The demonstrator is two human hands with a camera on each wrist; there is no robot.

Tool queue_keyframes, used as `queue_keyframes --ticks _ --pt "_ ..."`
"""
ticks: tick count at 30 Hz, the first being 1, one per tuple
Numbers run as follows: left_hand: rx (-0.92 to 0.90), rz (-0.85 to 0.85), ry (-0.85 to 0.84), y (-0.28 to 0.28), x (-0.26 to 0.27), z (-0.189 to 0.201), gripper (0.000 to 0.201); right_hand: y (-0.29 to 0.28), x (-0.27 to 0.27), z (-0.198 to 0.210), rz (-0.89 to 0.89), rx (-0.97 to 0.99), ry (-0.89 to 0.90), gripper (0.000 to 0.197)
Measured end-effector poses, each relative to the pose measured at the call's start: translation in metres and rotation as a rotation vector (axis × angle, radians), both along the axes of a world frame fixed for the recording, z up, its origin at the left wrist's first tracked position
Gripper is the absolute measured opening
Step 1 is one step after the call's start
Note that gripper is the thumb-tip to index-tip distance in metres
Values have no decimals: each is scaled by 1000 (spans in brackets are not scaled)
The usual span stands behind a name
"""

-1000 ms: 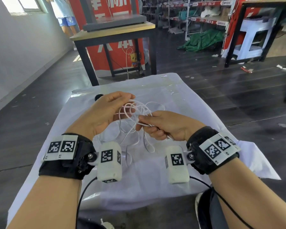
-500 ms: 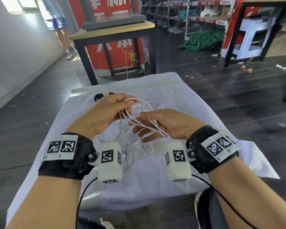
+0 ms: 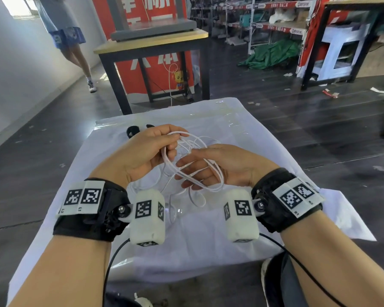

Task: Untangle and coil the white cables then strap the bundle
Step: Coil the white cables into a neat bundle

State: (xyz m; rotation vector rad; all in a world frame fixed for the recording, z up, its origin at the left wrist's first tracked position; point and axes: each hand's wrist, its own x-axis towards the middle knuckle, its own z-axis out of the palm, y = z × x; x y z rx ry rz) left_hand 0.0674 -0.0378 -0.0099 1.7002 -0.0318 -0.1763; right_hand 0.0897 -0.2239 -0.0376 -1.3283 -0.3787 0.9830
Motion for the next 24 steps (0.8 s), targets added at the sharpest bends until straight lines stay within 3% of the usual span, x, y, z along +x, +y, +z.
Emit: queue_keyframes --ticks 6,12,19,22,24 --pt "-45 59 -21 0 2 -2 18 1 -1 -2 23 -110 -242 39" --pt "-90 31 23 2 0 -2 19 1 -4 -1 160 -103 -259 35" --pt "-237 27 8 16 -8 0 19 0 -6 -2 144 -67 -190 29" --pt "-114 57 -47 12 -4 -2 17 0 -7 0 178 -45 -214 30" --pt "-1 88 -101 9 0 -3 18 1 -6 0 107 43 -178 31"
